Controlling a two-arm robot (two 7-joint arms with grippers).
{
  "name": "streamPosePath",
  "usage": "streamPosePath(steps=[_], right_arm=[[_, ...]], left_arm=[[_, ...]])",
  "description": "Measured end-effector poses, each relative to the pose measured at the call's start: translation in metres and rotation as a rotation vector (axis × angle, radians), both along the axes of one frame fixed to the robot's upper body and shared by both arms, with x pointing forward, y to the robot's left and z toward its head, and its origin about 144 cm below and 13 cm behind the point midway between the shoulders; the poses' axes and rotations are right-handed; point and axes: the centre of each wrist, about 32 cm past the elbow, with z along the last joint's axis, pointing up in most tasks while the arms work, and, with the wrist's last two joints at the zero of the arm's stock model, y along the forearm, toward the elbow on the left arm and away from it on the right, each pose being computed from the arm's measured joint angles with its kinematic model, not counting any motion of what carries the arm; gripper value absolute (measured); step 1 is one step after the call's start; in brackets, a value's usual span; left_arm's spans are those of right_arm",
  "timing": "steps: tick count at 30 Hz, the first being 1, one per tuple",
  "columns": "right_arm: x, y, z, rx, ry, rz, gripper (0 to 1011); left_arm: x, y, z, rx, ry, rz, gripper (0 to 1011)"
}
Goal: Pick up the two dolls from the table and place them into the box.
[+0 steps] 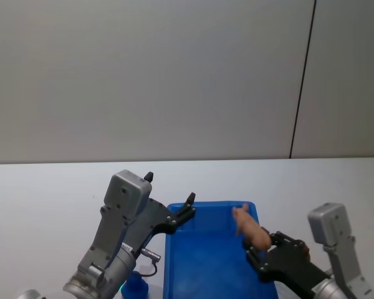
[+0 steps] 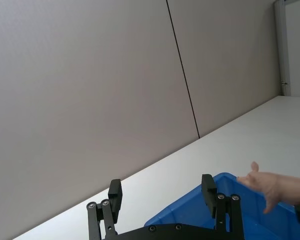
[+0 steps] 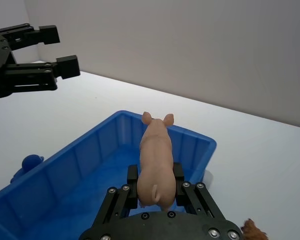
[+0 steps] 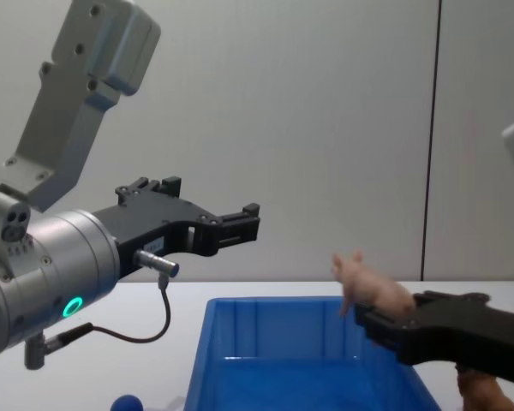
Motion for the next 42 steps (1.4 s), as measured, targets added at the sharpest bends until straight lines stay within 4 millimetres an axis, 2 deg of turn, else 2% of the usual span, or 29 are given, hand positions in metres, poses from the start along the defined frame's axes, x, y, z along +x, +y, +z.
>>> streamPosePath(steps=[4, 5, 6, 8, 9, 11, 14, 23, 42], right_arm=[[0.004, 0.005, -0.002, 0.005, 0.005, 0.02, 434], [0.005, 0.006, -0.002, 0.005, 0.006, 0.021, 496], [0.006, 0.007, -0.002, 0.008, 0.005, 0.026, 496], [0.007, 0.008, -0.003, 0.009, 0.007, 0.027, 558], [0.008, 0.009, -0.003, 0.01, 0.007, 0.028, 619], [0.008, 0.009, -0.004, 0.011, 0.007, 0.028, 656], [0.009, 0.009, -0.004, 0.012, 0.005, 0.022, 781], [0.002, 0.004, -0.004, 0.013, -0.011, -0.037, 1001], [-0.033, -0.018, -0.008, -0.011, -0.001, -0.242, 1001]], left_arm=[[0.0, 0.0, 0.0, 0.0, 0.0, 0.0, 1001], [0.0, 0.0, 0.0, 0.0, 0.0, 0.0, 1001], [0.0, 0.0, 0.0, 0.0, 0.0, 0.0, 1001], [0.0, 0.0, 0.0, 0.0, 0.0, 0.0, 1001], [0.0, 0.0, 0.0, 0.0, 0.0, 0.0, 1001], [0.0, 0.0, 0.0, 0.0, 0.0, 0.0, 1001], [0.0, 0.0, 0.0, 0.0, 0.0, 0.0, 1001], [0.0, 0.0, 0.0, 0.0, 0.0, 0.0, 1001], [0.0, 0.0, 0.0, 0.0, 0.0, 0.0, 1002]])
